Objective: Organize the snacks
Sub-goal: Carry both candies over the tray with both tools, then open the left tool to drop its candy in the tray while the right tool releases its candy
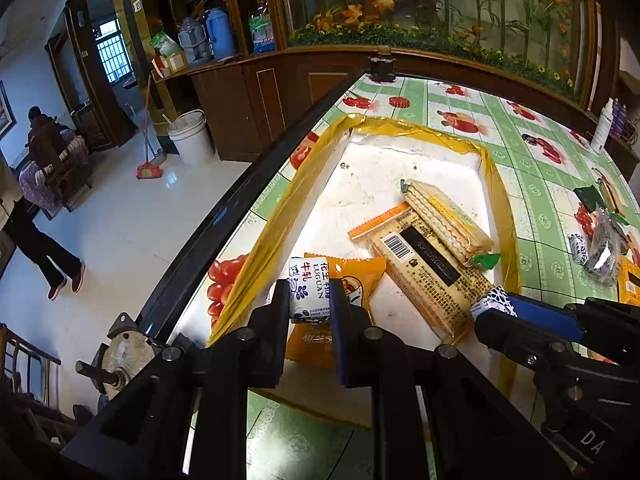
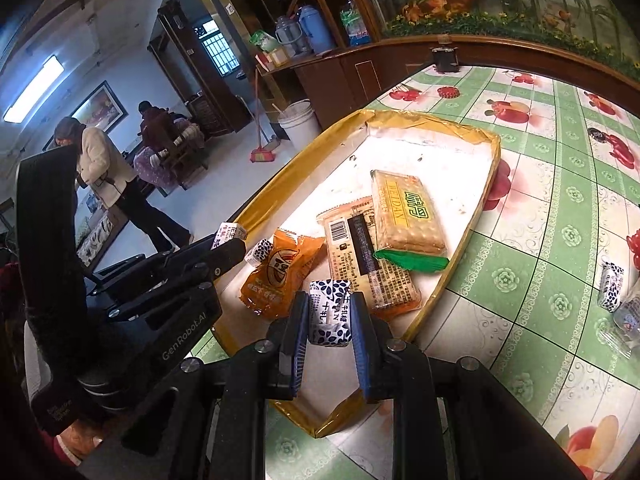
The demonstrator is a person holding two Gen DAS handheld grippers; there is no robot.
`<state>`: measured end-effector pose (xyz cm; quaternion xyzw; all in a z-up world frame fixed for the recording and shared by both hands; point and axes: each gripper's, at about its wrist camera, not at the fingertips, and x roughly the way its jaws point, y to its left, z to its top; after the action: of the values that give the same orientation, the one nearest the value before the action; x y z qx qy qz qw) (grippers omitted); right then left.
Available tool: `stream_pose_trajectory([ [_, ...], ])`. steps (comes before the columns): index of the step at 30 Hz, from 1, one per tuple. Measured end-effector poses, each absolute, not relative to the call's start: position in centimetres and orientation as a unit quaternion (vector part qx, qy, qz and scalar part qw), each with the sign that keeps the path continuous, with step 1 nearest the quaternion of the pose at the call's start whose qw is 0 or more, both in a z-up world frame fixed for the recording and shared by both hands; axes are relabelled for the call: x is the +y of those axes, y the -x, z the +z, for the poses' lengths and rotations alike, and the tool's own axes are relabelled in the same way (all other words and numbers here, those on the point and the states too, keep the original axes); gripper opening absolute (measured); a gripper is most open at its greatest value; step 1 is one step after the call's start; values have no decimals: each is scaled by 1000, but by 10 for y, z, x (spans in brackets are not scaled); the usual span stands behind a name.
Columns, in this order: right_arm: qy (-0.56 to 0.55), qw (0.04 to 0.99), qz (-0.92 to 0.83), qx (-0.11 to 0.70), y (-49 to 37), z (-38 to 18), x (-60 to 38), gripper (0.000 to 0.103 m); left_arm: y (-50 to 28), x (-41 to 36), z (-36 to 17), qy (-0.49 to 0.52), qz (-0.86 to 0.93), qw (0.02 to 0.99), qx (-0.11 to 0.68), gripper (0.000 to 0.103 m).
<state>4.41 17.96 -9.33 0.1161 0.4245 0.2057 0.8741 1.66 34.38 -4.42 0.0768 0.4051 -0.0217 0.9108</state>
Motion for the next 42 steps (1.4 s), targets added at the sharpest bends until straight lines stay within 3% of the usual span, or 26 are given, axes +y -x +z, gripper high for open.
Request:
stream_pose_trajectory([
  [12, -125, 871, 204, 430, -47, -100, 177, 24, -21, 349, -53, -59, -32, 901, 429, 19],
  [14, -128, 871, 203, 429, -47, -99, 175, 26, -20, 349, -51, -60, -30, 902, 426, 42],
  [16, -131, 873, 200, 424, -44, -96, 171, 29, -17, 350, -47, -58, -30, 906, 419, 51],
  [19, -137, 877, 199, 416, -40, -90, 165, 38, -14, 350, -40, -54, -32, 909, 411, 51],
  [25, -150, 887, 188, 394, -21, -75, 148, 46, -1, 346, -21, -57, -33, 921, 385, 52],
  [32, -175, 895, 173, 371, 2, -62, 124, 49, 18, 334, 4, -68, -28, 935, 347, 62],
  [35, -188, 898, 167, 361, 11, -58, 113, 54, 27, 327, 13, -73, -30, 941, 330, 63],
  [42, -235, 900, 161, 328, 32, -55, 84, 55, 42, 313, 26, -83, -41, 946, 311, 63],
])
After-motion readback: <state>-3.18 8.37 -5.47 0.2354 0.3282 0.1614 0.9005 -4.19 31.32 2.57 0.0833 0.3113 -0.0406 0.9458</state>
